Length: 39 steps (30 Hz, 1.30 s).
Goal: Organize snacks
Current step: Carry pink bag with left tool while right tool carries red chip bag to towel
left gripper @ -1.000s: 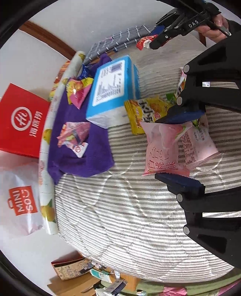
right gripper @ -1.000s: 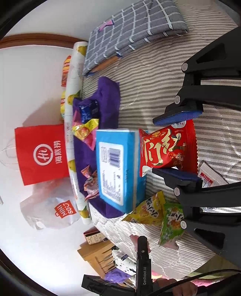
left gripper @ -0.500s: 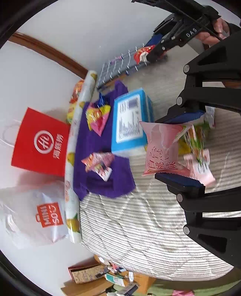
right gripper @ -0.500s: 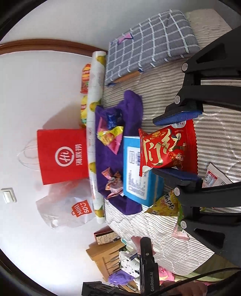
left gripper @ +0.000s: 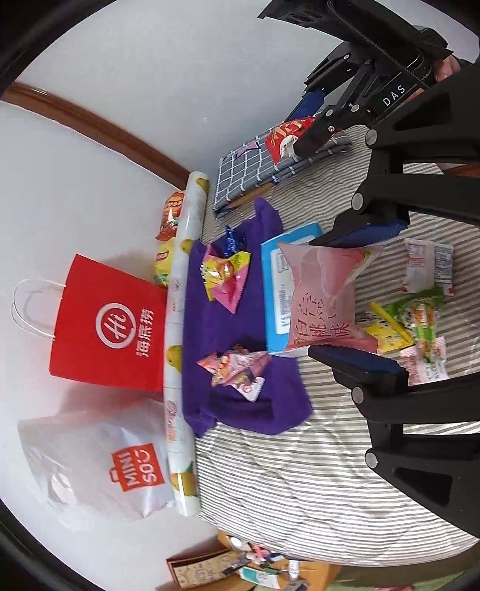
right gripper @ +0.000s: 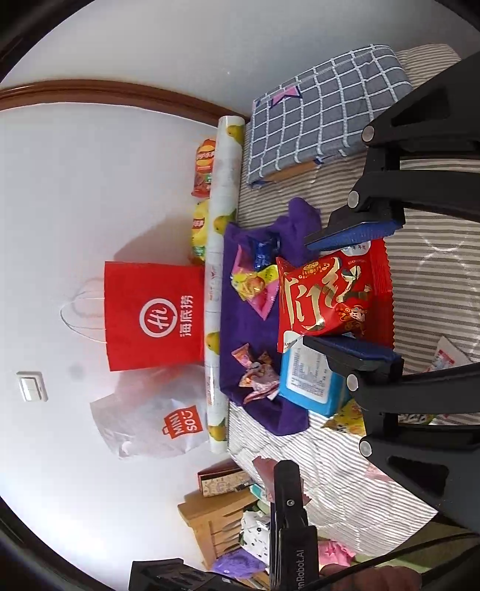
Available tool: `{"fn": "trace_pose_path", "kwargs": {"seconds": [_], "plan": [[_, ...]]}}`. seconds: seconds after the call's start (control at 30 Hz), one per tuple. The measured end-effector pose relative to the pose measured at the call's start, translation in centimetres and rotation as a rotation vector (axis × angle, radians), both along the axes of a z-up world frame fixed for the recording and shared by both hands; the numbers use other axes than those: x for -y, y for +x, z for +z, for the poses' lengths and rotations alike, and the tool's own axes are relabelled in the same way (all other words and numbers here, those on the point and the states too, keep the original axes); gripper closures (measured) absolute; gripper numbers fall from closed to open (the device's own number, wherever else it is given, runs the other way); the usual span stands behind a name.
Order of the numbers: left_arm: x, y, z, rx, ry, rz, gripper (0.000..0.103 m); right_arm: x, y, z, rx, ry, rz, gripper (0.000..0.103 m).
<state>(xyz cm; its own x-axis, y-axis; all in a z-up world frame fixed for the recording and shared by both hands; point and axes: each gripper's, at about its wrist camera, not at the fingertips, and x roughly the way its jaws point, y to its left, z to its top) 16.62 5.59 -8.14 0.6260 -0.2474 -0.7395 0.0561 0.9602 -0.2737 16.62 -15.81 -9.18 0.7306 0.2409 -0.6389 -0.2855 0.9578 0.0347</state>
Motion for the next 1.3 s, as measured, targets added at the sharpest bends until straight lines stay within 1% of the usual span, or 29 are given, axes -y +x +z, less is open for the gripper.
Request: {"fn": "trace_pose_path", "kwargs": {"seconds": [0.2, 0.37, 0.6, 0.87, 1.0, 1.1, 1.2, 1.3], "plan": [[-0.6, 2.6, 0.5, 0.015, 0.014, -0.004, 0.056, -0.7, 2.3, 0.6, 0.010, 0.022, 0.001, 0.058], [-1.2, 5.2, 0.5, 0.031, 0.042, 0.003, 0.056, -1.6, 4.6, 0.5, 0.016, 0.025, 0.002, 0.058], [-2.3, 8.8, -0.5, 0.034, 0.015, 0.000, 0.056, -2.6, 8.1, 0.1, 0.013, 0.026, -0.011, 0.058], [-3.1, 13.1, -2.2, -0.005, 0.005, -0.004, 0.056, -4.3, 12.1, -1.2, 0.011, 0.028, 0.004, 0.058], [-3.1, 14.7, -1.8, -0.006, 0.038, -0.028, 0.056, -5.0, 13.8, -1.8, 0.009, 0.033, 0.006, 0.058], [-2.9, 16.0, -1.0, 0.010, 0.063, -0.037, 0.056, -5.4, 15.0, -2.0, 0.015, 0.036, 0.004, 0.058], [-2.8, 17.1, -0.5, 0.024, 0.067, -0.044, 0.056, -5.6, 16.0, -2.4, 0.018, 0.027, 0.001, 0.058], [-2.5, 18.2, -0.8, 0.028, 0.075, -0.052, 0.056, -5.7, 16.7, -3.0, 0.014, 0.013, 0.001, 0.058]]}}
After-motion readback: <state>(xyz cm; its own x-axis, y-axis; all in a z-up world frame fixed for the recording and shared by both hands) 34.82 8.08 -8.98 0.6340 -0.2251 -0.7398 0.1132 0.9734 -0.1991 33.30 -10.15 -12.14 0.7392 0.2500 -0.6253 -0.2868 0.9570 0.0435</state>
